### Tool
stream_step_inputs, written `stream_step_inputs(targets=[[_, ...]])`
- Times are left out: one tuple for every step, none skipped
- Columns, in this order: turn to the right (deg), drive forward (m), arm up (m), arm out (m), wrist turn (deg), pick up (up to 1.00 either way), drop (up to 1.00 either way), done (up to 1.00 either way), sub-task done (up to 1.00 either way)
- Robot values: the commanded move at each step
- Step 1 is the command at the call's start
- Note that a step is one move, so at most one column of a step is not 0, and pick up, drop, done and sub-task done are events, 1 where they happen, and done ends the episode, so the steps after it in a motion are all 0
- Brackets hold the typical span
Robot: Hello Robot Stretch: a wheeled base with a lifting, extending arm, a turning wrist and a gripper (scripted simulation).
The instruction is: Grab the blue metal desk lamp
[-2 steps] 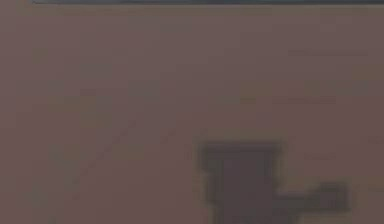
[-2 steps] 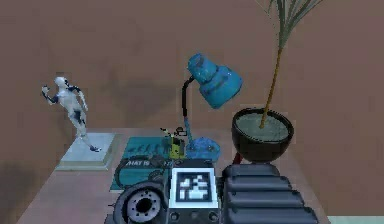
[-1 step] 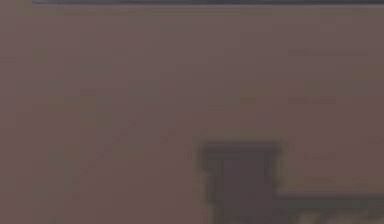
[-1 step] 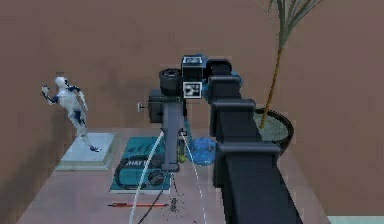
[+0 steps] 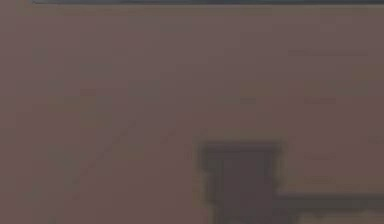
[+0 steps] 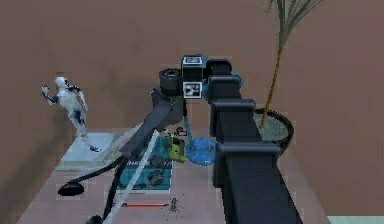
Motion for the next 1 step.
stream_step_inputs(targets=[[0.0, 0.00, 0.00, 0.00, 45.0, 0.00, 0.00, 0.00, 0.00]])
